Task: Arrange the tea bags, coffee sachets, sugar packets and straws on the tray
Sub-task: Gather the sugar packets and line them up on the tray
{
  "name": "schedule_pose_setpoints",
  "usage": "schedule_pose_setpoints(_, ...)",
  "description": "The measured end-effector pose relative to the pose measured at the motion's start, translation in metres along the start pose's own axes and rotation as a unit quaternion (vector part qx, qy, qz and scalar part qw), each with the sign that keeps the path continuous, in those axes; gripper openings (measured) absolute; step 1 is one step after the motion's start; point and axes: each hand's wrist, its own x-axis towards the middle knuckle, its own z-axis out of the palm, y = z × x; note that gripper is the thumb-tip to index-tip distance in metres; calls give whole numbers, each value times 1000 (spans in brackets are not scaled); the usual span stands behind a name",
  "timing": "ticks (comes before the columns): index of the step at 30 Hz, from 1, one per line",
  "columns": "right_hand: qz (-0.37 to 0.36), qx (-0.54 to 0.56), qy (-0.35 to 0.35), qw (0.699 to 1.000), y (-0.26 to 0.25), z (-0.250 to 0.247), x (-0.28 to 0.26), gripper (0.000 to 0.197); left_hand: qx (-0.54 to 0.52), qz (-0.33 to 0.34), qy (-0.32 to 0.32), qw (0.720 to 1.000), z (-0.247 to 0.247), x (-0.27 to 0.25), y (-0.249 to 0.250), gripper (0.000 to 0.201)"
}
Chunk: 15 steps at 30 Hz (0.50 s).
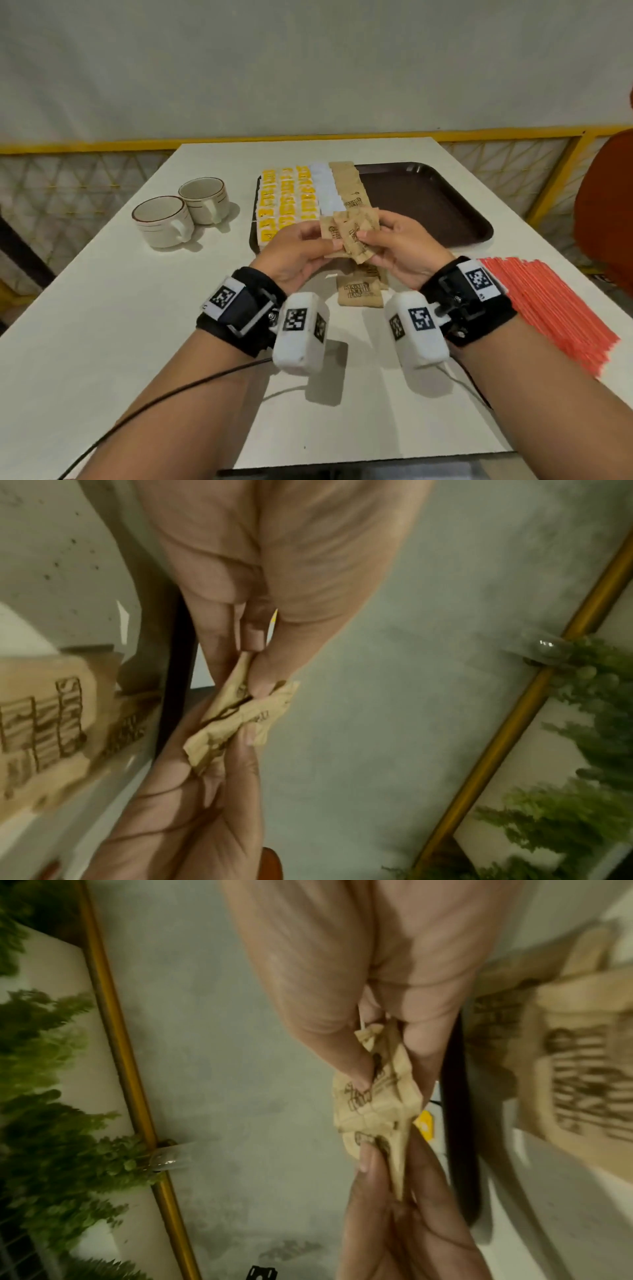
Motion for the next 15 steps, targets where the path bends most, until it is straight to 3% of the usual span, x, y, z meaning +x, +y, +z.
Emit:
schedule_pose_setpoints(4, 30, 45, 35, 998, 15, 3, -1, 25, 29, 5, 28, 999, -5, 0, -9, 25)
schedule_pose_setpoints(8, 67, 25, 22, 997, 15, 0, -1, 24, 50, -2, 36, 998, -6, 0, -11, 18)
schedule_pose_setpoints(15, 23, 112, 24, 993, 4, -13, -1, 29, 29, 14, 31, 999, -14, 3, -8, 36)
